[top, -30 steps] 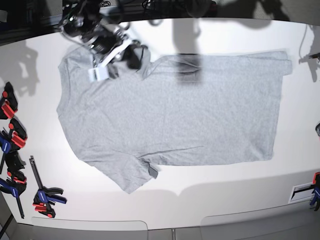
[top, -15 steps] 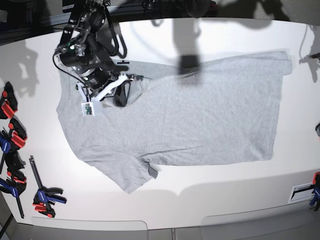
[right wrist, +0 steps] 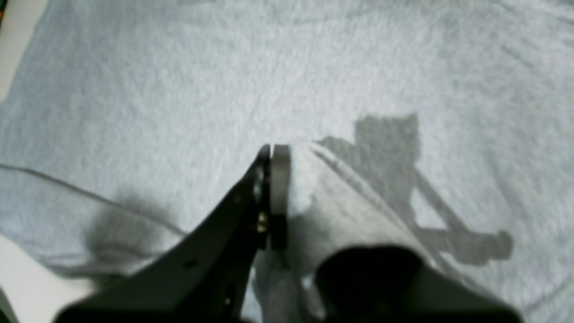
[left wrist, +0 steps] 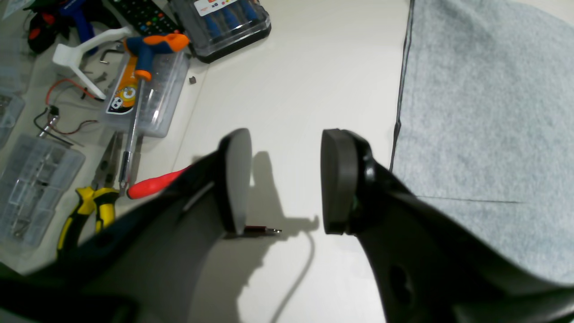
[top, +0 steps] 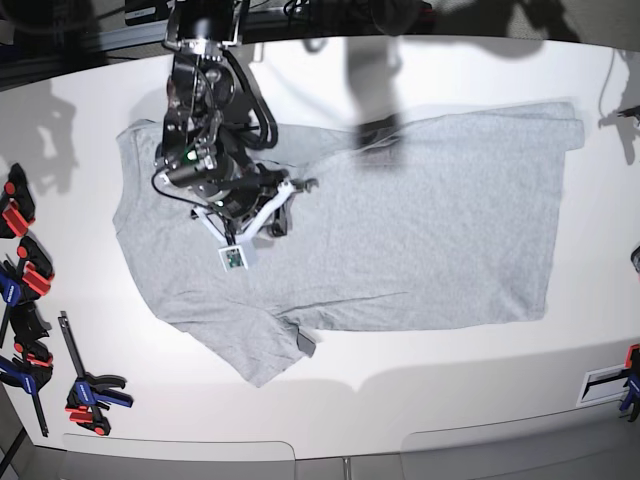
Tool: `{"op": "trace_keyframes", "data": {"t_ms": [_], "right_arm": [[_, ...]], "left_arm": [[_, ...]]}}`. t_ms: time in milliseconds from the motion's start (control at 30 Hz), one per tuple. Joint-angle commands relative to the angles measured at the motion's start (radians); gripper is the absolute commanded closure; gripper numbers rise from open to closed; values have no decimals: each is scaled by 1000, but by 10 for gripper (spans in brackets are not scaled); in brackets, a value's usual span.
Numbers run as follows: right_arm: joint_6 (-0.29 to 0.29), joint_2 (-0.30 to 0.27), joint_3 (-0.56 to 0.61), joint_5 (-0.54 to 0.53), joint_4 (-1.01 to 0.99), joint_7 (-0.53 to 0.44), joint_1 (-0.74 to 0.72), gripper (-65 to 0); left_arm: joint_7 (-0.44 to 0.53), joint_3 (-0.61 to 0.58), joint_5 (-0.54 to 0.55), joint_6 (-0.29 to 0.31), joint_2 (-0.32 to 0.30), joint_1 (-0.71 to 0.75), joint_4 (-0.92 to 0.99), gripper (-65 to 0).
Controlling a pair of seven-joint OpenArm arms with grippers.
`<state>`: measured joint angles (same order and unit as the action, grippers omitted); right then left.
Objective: Fold the T-shirt properly
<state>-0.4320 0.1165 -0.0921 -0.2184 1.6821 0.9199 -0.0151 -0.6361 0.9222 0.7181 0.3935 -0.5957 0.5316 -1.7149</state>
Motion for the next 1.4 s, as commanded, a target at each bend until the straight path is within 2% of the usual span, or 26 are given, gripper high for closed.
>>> {"op": "trace_keyframes", "data": {"t_ms": [0, 167, 200, 267, 300, 333, 467, 633, 733, 800, 900, 1000, 1133, 1267, 1367], "right_arm": [[-2, 2, 3, -16, 2, -25, -33, 0], [-2, 3, 3, -16, -30, -6, -74, 0], [-2, 3, 3, -16, -30, -5, -74, -30], [-2, 3, 1, 0, -30, -6, -73, -209], [-2, 2, 0, 19, -30, -9, -73, -265], [1, 2, -3, 43, -30, -16, -73, -282], [10, -1, -37, 71, -29, -20, -73, -282], [4, -35, -92, 42, 1, 44, -64, -280], [-43, -75, -93, -37, 93, 116, -15, -280], [-84, -98, -93, -79, 189, 122, 51, -280], [-118, -114, -90, -77, 341, 120, 179, -280], [-118, -114, -90, -37, 446, 104, 305, -280], [-117, -117, -90, 75, 464, 24, 416, -280], [-59, -117, -90, 193, 453, -99, 447, -280], [-15, -129, -66, 245, 453, -110, 431, -280]], "left_arm": [[23, 12, 8, -1, -23, 0, -13, -230], [23, 12, 8, -1, -23, 1, -13, -230], [23, 12, 8, -1, -23, 1, -13, -230], [23, 12, 8, -1, -23, 0, -13, -230], [23, 12, 8, -1, -23, 1, -13, -230], [23, 12, 8, -1, -23, 1, -13, -230], [23, 12, 8, -1, -23, 1, -13, -230], [22, 12, 8, -1, -23, 1, -13, -230], [16, 12, 8, -1, -23, 1, -13, -230], [15, 12, 8, -1, -23, 1, -13, -230], [15, 12, 8, -1, -23, 1, -13, -230], [15, 12, 8, -1, -23, 1, -13, -230], [15, 12, 8, -1, -23, 1, -13, -230], [15, 12, 9, -1, -23, 1, -13, -230], [15, 12, 9, -1, -23, 0, -13, -230]]}}
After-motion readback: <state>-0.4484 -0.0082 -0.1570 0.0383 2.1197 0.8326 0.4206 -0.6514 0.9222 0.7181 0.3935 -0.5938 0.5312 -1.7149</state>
